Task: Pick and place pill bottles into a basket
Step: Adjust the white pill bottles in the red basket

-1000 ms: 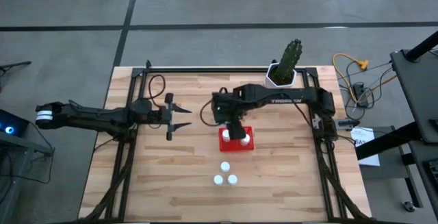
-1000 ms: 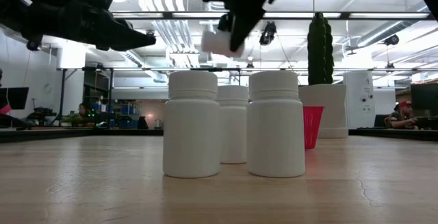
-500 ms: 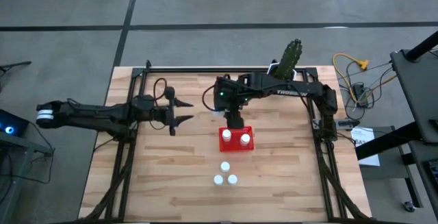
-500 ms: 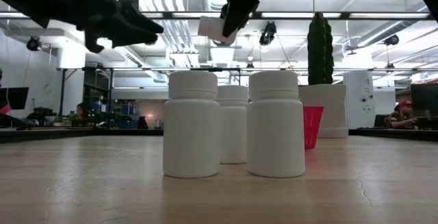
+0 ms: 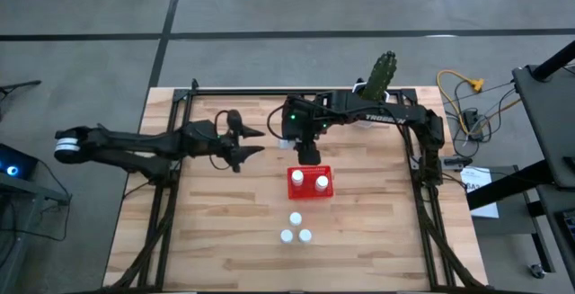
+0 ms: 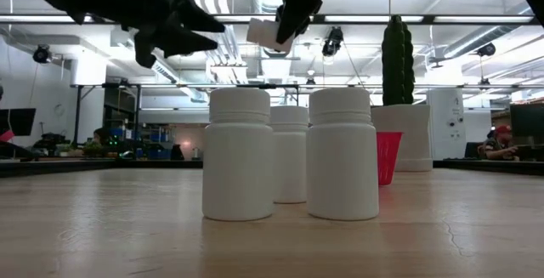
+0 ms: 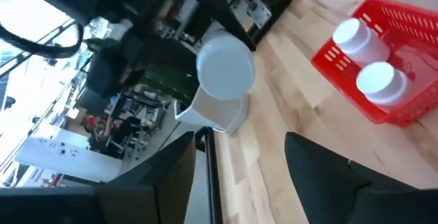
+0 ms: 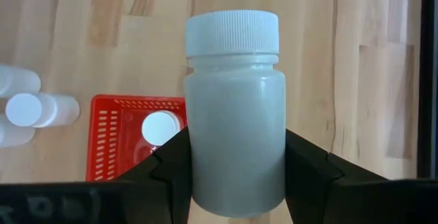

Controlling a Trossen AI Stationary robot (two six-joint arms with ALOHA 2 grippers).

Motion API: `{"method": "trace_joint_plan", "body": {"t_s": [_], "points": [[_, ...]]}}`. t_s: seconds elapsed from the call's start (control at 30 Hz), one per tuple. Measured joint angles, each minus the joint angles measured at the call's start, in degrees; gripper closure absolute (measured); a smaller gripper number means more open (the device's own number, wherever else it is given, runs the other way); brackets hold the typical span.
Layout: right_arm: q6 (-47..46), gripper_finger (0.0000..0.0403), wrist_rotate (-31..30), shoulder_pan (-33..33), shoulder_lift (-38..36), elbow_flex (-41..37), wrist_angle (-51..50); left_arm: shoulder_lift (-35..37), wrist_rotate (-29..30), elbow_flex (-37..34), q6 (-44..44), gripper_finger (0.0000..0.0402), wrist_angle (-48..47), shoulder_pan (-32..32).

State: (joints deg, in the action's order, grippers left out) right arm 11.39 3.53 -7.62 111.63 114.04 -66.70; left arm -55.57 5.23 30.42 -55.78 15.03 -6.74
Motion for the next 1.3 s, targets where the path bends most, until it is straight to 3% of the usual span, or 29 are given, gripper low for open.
{"method": "trace_joint_plan", "body": {"t_s": [0.33, 0.73, 1.3], "points": [[1.1, 0.0242, 0.17, -0.15, -0.26, 2.25, -0.38, -6.53, 4.75, 4.57, -6.48, 0.0136, 1.45, 0.11], [2.12, 0.0245, 2.92, -1.07, -0.26, 3.74, -0.83, -9.52, 4.79, 8.13, -15.22, 0.0134, 2.14, 2.21], [3.45, 0.0246, 2.97, -1.18, -0.26, 3.72, -0.54, -8.97, 4.77, 8.24, -18.47, 0.0134, 5.29, 3.21]]}}
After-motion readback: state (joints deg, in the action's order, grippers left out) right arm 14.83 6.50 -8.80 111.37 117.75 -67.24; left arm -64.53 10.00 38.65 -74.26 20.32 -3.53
